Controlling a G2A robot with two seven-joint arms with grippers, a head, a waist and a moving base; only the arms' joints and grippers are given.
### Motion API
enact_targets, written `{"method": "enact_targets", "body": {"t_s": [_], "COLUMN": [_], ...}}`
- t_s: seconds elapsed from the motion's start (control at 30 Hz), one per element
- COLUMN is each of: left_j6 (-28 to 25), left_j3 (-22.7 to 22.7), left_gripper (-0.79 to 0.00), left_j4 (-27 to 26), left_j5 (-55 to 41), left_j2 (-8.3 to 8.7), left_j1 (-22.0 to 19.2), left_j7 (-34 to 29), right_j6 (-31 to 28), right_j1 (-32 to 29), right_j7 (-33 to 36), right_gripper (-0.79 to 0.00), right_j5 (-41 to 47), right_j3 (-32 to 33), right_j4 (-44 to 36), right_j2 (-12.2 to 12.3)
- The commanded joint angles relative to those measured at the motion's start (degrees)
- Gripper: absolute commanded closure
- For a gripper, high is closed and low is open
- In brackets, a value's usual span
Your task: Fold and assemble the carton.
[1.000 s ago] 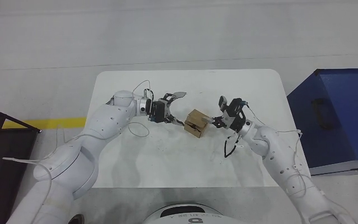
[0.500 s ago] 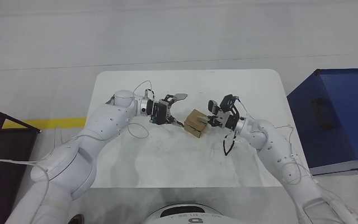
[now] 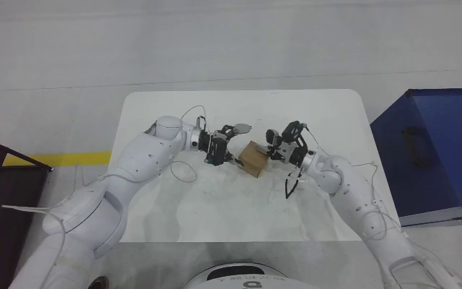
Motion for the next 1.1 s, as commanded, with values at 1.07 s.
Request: {"method": "enact_targets", "body": {"t_s": [1.07], "left_j6": [4.5], "left_j3": [-1.7], "left_gripper": [-0.785], "left_j4": [1.9], "left_j5": [2.4], "left_j2": [-0.12], "left_j1": [-0.1], "left_j7": [-3.7], "right_j6": [-14.3], "right_j1": [-1.6], "right_j7": [13.3], "right_gripper": [-0.434], "right_j5": [25.7], "right_j3": [1.3], "right_j4": [4.5], "right_j2": [0.3]}}
